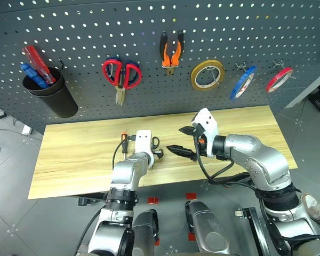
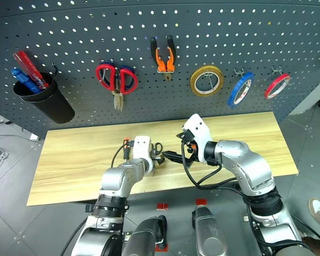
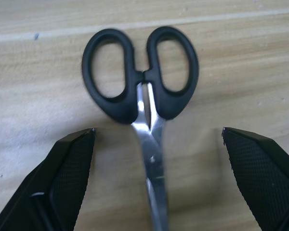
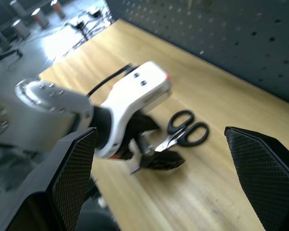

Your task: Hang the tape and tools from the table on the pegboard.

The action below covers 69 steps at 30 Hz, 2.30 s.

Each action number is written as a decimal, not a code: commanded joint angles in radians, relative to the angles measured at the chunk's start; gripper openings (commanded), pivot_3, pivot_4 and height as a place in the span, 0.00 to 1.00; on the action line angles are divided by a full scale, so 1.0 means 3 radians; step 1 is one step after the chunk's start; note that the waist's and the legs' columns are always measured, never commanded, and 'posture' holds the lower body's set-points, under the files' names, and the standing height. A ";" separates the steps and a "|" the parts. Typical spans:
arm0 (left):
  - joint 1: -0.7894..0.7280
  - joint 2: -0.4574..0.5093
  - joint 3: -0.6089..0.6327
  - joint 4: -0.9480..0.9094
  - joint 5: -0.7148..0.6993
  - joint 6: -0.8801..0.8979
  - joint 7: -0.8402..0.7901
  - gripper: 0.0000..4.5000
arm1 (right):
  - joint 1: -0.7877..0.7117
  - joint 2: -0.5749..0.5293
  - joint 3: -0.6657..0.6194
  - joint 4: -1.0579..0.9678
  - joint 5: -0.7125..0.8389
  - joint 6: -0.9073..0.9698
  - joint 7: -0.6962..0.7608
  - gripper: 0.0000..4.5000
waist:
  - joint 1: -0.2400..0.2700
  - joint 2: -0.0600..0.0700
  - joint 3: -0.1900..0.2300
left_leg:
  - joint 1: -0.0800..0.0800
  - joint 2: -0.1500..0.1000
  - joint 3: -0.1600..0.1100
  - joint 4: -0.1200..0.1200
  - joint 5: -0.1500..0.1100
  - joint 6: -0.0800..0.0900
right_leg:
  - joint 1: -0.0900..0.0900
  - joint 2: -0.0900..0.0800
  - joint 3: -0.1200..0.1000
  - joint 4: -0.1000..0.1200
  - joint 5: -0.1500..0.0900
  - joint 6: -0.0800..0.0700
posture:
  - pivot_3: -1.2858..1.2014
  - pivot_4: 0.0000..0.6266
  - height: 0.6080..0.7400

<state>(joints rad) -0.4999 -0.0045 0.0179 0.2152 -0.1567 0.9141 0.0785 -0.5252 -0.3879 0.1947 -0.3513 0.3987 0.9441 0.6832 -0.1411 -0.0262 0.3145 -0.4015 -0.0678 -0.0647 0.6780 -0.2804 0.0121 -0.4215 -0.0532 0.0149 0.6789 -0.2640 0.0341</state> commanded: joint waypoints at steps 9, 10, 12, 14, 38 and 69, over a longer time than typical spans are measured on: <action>-0.0101 -0.0326 0.0408 0.0488 -0.0067 0.0127 0.0183 0.90 | -0.0083 -0.0380 0.0101 -0.0136 0.0169 0.0197 0.0186 1.00 | -0.0004 0.0002 -0.0001 | 0.0006 0.0000 0.0001 0.0000 0.0000 0.0000 | 0.0007 0.0000 -0.0001 0.0000 0.0000 0.0004 | 0.39 0.54 1.00; -0.0093 -0.0332 0.0414 0.0486 -0.0063 0.0133 0.0181 0.86 | -0.0105 -0.0406 0.0114 -0.0104 0.0144 0.0180 0.0184 1.00 | -0.0004 0.0002 -0.0001 | 0.0006 0.0000 0.0001 0.0001 0.0000 0.0000 | 0.0007 0.0000 -0.0001 0.0000 0.0000 0.0005 | 0.39 0.54 1.00; -0.0065 -0.0349 0.0432 0.0472 -0.0065 0.0153 0.0182 0.73 | -0.0145 -0.0444 0.0135 -0.0040 0.0109 0.0149 0.0180 1.00 | -0.0003 0.0002 -0.0001 | 0.0006 0.0000 0.0001 0.0000 0.0000 -0.0001 | 0.0007 0.0000 -0.0001 0.0000 0.0000 0.0005 | 0.39 0.54 1.00; -0.0038 -0.0357 0.0429 0.0450 -0.0058 0.0169 0.0174 0.60 | -0.0189 -0.0462 0.0140 0.0028 0.0085 0.0124 0.0176 1.00 | -0.0001 0.0002 -0.0001 | 0.0006 0.0000 0.0001 0.0001 0.0000 -0.0001 | 0.0007 0.0000 -0.0001 -0.0001 0.0000 0.0006 | 0.39 0.54 1.00; 0.0364 -0.0120 0.0278 -0.0163 -0.0039 0.0442 -0.0043 0.08 | -0.0407 -0.1016 0.0420 0.0841 -0.0447 -0.1577 0.1519 1.00 | -0.0025 0.0001 -0.0001 | 0.0006 0.0001 0.0003 -0.0001 0.0000 -0.0002 | 0.0008 0.0001 -0.0001 -0.0006 0.0000 0.0008 | 0.39 0.52 1.00; 0.1437 0.0709 -0.0150 -0.2987 0.0860 -0.1698 -0.0241 0.08 | -0.0358 -0.0713 -0.0057 0.0723 -0.0576 -0.2067 0.0965 1.00 | 0.0000 -0.0003 0.0005 | -0.0019 0.0009 0.0002 -0.0005 -0.0009 0.0004 | 0.0000 0.0003 -0.0003 -0.0049 0.0010 0.0002 | 0.39 0.49 1.00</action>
<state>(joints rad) -0.0533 0.2111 -0.0444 -0.6323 0.0892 0.4136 0.0088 -0.6135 -0.6058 0.2143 -0.1151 0.2219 0.3489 0.9804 -0.1410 -0.0270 0.3159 -0.4075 -0.0650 -0.0642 0.6765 -0.2830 0.0133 -0.4217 -0.0523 0.0137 0.6639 -0.2609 0.0348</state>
